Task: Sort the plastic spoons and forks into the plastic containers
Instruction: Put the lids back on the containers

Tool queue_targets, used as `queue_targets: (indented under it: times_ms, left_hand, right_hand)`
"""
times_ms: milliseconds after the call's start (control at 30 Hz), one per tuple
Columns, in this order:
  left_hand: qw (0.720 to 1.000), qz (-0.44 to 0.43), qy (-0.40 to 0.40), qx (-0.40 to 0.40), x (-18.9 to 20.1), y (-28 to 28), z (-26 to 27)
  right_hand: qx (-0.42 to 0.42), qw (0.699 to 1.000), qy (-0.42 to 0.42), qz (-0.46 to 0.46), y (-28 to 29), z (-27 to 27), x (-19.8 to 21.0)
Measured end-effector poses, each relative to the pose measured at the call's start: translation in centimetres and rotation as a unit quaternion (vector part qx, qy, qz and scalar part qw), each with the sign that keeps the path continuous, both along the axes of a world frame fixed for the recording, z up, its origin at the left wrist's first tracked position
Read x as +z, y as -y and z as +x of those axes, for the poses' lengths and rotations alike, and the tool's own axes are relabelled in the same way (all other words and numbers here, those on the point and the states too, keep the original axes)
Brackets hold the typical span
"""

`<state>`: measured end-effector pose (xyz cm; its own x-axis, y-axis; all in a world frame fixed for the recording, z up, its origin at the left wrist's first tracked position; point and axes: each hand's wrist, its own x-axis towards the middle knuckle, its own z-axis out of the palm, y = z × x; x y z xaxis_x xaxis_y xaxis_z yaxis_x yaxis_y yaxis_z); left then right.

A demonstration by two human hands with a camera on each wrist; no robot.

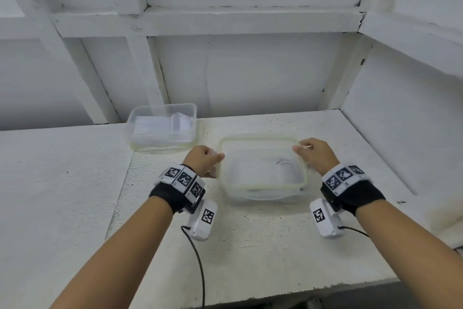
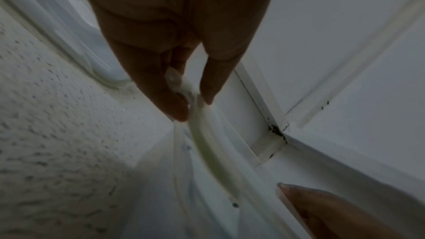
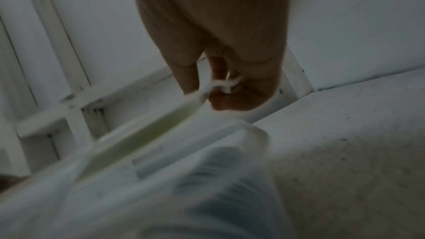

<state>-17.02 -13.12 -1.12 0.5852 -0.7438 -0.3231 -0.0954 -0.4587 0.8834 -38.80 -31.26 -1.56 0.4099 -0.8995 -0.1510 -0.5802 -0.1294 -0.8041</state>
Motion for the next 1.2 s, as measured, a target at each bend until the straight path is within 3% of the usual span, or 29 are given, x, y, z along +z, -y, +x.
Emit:
queue_targets:
  times_ms: [200,733,967,1200]
  left_hand:
    - [0.999,0.044,-0.016,0.000,-1.1,0.5,-0.6]
    - [0.997,0.014,-0.081,-0.007,-2.3,0.2,-1.8]
    - [0.998,0.014,-0.069,0.003,-2.3,0.5,-1.9]
    - [0.998,0.030,-0.063,-0.004,-1.5,0.3,-1.5]
  right_hand:
    - [-0.002,0.997,-0.066,-0.033,0.1,0.2,-1.4]
    - [-0.002,0.998,-0.057,-0.014,0.9,-0.6,-1.9]
    - [0.006,0.998,-0.063,0.010,0.9,-0.7,-1.2]
    - [0.015,0.994,-0.108,-0.027,1.5,-0.4,-0.8]
